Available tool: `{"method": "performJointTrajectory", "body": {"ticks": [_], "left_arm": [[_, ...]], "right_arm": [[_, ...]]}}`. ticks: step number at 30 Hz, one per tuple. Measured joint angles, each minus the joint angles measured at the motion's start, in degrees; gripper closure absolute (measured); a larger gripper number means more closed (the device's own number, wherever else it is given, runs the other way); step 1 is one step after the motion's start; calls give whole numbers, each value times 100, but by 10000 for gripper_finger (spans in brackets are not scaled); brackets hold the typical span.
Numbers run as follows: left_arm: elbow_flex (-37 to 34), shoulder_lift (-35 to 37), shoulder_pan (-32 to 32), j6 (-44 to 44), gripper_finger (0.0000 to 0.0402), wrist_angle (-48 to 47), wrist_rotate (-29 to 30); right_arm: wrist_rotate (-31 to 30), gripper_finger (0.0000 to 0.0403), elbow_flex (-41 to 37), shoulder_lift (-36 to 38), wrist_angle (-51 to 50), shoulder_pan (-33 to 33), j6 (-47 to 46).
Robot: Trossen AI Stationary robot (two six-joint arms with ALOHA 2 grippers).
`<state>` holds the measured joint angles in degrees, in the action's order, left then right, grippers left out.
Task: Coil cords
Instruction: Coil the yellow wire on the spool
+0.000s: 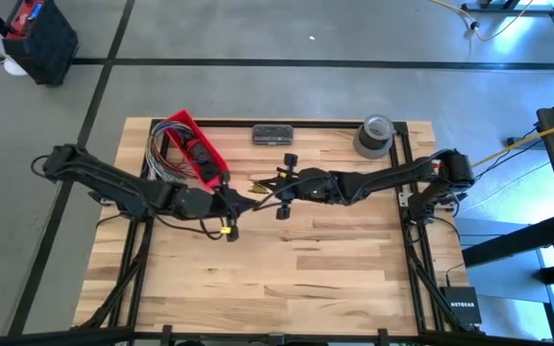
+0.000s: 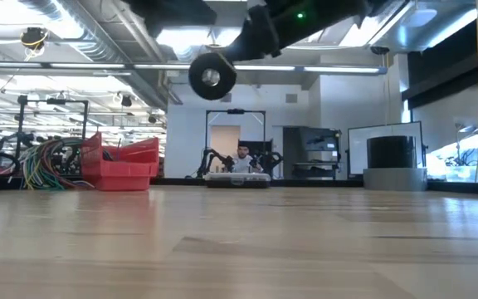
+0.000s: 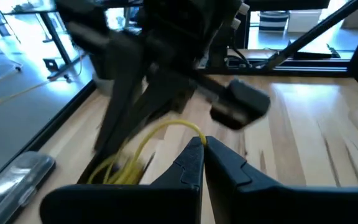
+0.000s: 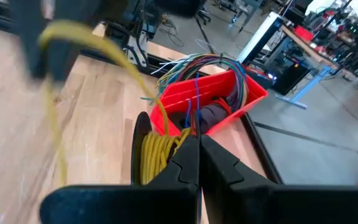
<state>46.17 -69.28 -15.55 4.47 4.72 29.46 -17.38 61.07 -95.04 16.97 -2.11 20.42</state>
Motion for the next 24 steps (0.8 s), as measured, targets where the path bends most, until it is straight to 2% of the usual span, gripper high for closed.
{"method": "performJointTrajectory", "body": {"ticks": [4, 8, 13, 19, 24], "left_arm": [[2, -411, 102, -90, 400, 570, -4], [2, -663, 257, -145, 399, 589, -5], [7, -885, 441, -17, 400, 617, 1], [8, -1137, 547, 10, 398, 683, 42], [37, -1172, 603, -2, 398, 736, 122]], "right_arm": [[2, 400, 267, -267, -2, -10, -191], [107, 400, 419, -280, -6, -10, -543], [239, 400, 598, -113, -10, -72, -975], [-193, 400, 763, -23, -113, -195, -941], [-35, 400, 805, 379, -115, -205, -941]]}}
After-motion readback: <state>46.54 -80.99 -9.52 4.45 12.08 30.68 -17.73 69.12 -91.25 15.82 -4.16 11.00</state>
